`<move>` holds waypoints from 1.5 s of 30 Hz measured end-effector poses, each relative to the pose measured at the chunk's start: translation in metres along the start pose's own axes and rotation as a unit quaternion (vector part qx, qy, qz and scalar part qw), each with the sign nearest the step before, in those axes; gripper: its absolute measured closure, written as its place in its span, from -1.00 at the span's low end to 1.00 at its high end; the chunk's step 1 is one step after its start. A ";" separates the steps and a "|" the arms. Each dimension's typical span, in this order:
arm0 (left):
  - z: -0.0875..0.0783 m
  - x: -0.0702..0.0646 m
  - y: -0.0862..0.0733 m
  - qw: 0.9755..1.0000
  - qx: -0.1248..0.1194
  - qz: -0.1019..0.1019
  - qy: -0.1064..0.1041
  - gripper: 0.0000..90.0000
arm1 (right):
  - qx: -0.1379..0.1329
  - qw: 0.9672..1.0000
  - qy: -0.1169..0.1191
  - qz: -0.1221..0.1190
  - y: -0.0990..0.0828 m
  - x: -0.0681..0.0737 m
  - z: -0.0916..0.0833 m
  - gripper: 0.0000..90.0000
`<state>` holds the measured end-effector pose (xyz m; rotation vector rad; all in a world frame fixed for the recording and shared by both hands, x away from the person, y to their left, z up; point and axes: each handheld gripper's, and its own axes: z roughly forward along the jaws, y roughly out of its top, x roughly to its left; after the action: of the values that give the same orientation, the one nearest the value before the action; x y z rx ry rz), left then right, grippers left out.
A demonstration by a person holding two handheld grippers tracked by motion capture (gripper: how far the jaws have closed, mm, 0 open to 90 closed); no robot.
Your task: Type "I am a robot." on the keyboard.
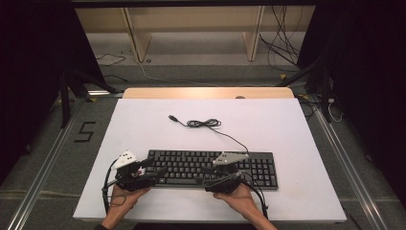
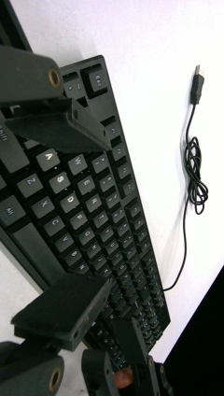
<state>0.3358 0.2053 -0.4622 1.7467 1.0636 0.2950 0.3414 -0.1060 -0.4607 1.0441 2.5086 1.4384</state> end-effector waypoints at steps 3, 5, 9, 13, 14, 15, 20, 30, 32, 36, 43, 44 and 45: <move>0.003 0.000 0.003 1.000 0.003 -0.002 0.003 -0.33 | -0.005 1.000 -0.001 -0.002 0.000 0.000 -0.002 0.07; 0.005 0.001 0.005 1.000 0.006 -0.004 0.004 -0.28 | -0.007 1.000 -0.001 0.000 0.000 -0.001 -0.004 0.05; 0.009 0.001 0.007 1.000 0.015 -0.003 0.013 -0.09 | -0.012 1.000 -0.001 0.000 0.000 -0.002 -0.006 -0.01; 0.014 0.002 0.010 0.999 0.026 0.000 0.018 0.23 | -0.014 1.000 -0.001 -0.001 0.000 -0.002 -0.008 -0.09; 0.018 0.002 0.012 0.999 0.039 0.004 0.022 0.30 | -0.014 1.000 -0.003 -0.001 -0.001 -0.002 -0.009 -0.10; 0.018 0.002 0.012 0.999 0.039 0.004 0.022 0.40 | -0.014 1.000 -0.004 0.001 -0.001 -0.002 -0.009 -0.11; 0.031 0.000 0.015 0.998 0.059 0.014 0.020 0.70 | -0.018 1.000 -0.007 0.000 -0.001 -0.002 -0.012 -0.13; 0.055 -0.003 0.018 0.995 0.098 0.026 0.006 0.97 | -0.017 1.000 -0.008 -0.006 -0.002 0.000 -0.013 -0.16; 0.059 -0.005 0.019 0.993 0.110 0.032 0.009 0.97 | -0.016 1.000 -0.008 -0.006 -0.003 0.000 -0.013 -0.17; 0.065 -0.006 0.018 0.992 0.119 0.036 0.014 0.98 | -0.017 1.000 -0.008 -0.006 -0.003 0.000 -0.013 -0.19; 0.070 -0.006 0.018 0.991 0.128 0.038 0.020 0.98 | -0.018 1.000 -0.009 -0.007 -0.003 0.001 -0.014 -0.20; 0.070 -0.005 0.018 0.991 0.128 0.039 0.022 0.98 | -0.018 1.000 -0.008 -0.007 -0.003 0.001 -0.014 -0.20; 0.071 -0.005 0.017 0.990 0.135 0.042 0.026 0.98 | -0.018 1.000 -0.008 -0.007 -0.003 0.001 -0.014 -0.19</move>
<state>0.3863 0.1546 -0.4781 2.0384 1.1090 0.2593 0.3339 -0.1165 -0.4547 1.0246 2.4649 1.4592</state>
